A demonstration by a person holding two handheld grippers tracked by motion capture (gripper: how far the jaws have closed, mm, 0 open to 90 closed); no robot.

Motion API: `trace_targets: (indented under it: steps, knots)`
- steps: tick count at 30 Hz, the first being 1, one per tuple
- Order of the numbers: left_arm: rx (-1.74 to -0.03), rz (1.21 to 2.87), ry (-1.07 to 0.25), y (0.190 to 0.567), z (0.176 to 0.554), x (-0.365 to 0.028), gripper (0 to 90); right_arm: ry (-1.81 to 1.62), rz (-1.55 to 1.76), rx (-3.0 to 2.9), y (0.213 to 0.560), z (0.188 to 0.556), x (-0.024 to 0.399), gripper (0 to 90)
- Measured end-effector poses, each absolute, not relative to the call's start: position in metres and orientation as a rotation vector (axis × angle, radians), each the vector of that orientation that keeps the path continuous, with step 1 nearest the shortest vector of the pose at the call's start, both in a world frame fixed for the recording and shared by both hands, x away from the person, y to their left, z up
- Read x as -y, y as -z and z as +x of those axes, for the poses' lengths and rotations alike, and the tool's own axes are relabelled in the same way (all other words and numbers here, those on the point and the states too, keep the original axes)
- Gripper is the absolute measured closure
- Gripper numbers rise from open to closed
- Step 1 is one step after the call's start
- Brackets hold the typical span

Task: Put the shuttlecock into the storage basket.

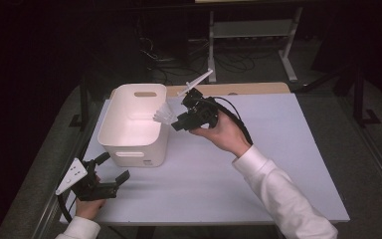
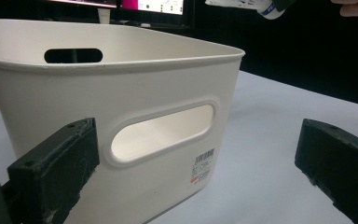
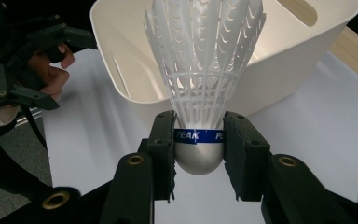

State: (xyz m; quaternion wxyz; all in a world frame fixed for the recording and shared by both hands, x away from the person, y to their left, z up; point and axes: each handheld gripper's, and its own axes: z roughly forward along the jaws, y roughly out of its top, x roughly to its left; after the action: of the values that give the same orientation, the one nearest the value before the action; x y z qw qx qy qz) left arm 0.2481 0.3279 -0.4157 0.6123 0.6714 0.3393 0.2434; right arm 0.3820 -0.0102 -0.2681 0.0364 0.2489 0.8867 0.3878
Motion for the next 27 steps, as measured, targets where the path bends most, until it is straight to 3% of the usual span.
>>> trace_targets:
  steps: [27]
  knots:
    - [-0.779,1.543,-0.558,0.416,0.248,-0.328,0.0,-1.179,0.709,-2.728,0.251,0.402,-0.023,63.9]
